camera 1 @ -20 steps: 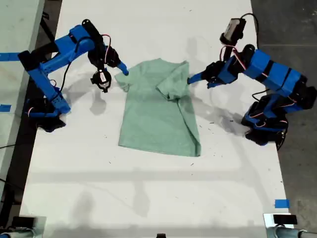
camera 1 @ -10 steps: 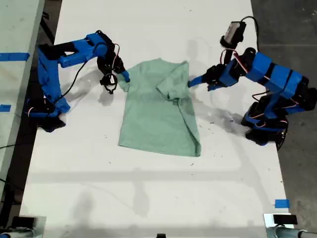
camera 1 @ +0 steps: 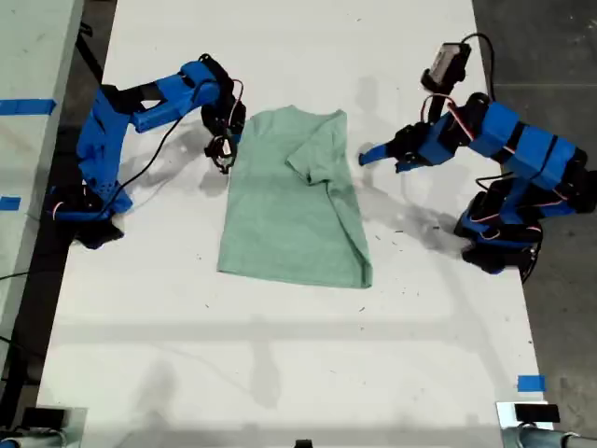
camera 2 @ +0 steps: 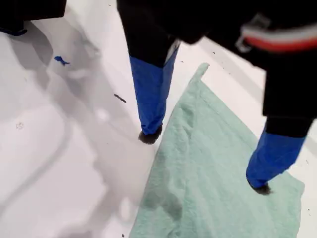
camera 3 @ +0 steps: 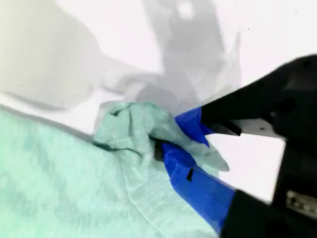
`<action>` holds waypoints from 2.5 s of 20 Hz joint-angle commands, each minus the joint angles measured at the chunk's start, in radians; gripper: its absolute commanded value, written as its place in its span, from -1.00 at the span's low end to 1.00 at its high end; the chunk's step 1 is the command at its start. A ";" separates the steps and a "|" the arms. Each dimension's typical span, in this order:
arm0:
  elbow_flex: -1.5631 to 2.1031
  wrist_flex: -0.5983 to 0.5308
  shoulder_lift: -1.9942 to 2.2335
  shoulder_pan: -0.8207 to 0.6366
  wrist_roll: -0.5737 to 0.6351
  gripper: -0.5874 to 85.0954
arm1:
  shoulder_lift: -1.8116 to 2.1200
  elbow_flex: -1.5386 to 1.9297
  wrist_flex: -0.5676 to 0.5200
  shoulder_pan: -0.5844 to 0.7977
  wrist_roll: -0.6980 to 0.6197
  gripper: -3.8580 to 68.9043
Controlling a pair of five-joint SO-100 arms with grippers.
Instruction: Fold tshirt
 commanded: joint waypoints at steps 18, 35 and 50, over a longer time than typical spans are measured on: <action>-0.238 -0.268 0.184 0.321 0.117 -0.99 | 0.078 0.098 -0.055 0.026 -0.009 -0.02; -0.152 0.089 0.482 0.232 0.057 -0.29 | 0.101 0.149 -0.078 -0.044 0.037 -0.02; 0.894 -0.193 1.083 0.640 -0.443 -0.41 | -0.106 0.118 -0.114 -0.442 0.212 -0.02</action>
